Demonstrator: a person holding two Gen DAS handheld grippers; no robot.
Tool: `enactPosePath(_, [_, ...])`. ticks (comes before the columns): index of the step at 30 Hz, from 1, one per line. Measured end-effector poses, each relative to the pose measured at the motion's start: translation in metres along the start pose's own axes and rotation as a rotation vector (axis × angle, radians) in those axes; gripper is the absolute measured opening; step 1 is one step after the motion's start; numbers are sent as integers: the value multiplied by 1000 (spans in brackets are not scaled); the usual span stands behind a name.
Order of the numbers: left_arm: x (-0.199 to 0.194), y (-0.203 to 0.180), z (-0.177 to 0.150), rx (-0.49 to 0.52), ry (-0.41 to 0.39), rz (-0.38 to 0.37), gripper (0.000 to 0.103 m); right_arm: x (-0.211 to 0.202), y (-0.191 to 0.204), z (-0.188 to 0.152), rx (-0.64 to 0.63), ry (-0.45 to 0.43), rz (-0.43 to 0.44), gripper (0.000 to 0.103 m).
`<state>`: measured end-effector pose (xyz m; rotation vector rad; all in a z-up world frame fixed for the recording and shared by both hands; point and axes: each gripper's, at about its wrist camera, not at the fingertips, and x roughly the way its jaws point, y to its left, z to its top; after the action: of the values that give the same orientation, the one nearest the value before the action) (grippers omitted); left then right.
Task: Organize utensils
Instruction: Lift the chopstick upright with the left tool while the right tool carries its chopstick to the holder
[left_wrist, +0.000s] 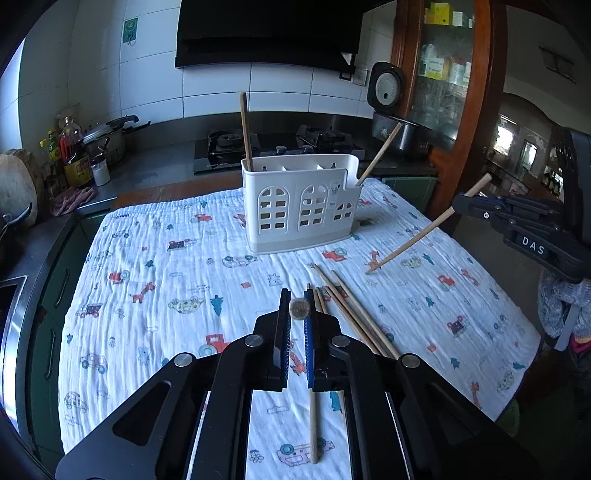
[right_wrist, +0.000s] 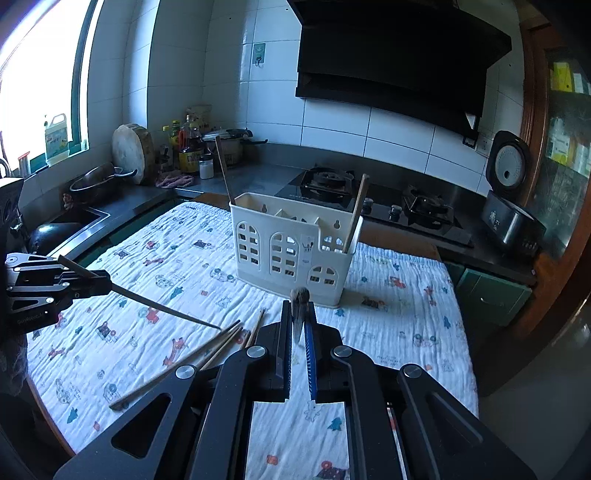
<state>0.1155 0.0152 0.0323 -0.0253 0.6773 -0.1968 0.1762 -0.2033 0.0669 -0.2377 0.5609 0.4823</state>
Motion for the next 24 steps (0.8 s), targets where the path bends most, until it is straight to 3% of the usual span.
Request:
enactPosePath(11, [7,-3,61,34,-40,-23,5,-3,-19,82,-25,-24,29,7])
enactPosePath(17, [-4,-10,109,61,-112,-28,5,-8,-33,129,-13,-86,5,7])
enactPosePath(24, [-14,-18,174,84,-228,-10,5,6,-43,155,2,-115,-25,7])
